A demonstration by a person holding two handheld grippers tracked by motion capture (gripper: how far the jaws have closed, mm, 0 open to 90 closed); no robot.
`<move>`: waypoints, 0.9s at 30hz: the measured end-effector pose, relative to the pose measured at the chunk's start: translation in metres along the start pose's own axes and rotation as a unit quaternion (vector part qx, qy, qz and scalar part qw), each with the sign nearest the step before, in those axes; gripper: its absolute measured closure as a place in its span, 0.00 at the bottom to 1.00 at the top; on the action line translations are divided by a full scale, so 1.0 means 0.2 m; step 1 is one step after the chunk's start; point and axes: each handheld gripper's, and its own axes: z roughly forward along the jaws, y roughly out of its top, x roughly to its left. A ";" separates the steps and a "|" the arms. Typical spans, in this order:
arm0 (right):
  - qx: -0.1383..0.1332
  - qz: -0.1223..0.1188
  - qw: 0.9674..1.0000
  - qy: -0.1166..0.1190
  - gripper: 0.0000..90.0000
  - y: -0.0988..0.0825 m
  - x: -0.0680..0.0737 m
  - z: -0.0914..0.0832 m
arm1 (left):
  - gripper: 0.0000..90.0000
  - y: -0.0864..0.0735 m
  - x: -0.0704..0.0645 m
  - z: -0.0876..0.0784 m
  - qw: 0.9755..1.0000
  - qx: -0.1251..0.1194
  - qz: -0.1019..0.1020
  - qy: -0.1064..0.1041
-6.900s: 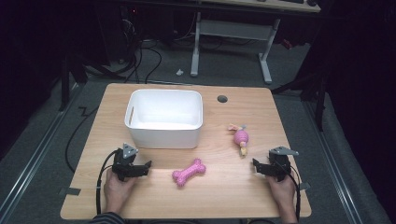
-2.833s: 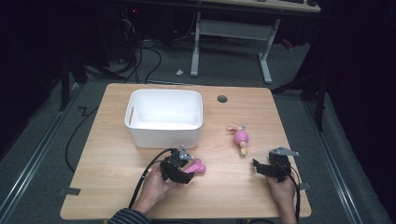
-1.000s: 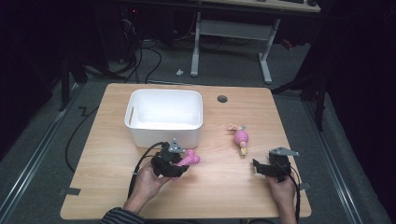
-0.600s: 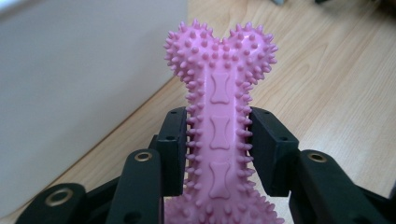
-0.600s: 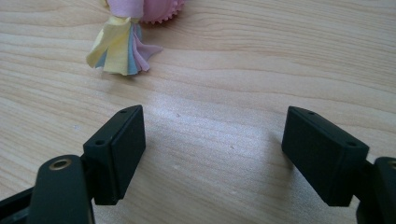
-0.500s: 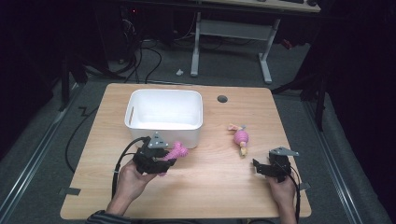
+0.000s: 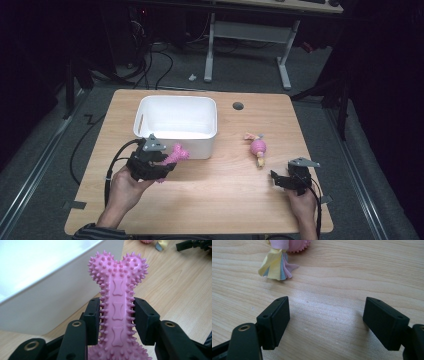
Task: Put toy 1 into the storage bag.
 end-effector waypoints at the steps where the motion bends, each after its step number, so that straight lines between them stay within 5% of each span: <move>1: 0.000 0.000 1.000 0.000 0.24 0.00 0.00 0.00 | 0.66 0.00 0.00 0.00 1.000 0.000 0.000 0.000; 14: 0.000 0.001 1.000 0.001 0.24 0.00 0.00 0.00 | 0.66 0.13 0.13 -0.10 1.000 -0.009 -0.006 0.014; 20: 0.000 0.000 1.000 0.001 0.24 0.00 0.00 0.00 | 0.66 0.19 0.20 -0.11 0.999 -0.030 -0.021 0.007; 27: 0.000 0.000 1.000 0.001 0.24 0.00 0.00 0.00 | 0.66 0.30 0.26 -0.08 1.000 -0.021 -0.015 0.017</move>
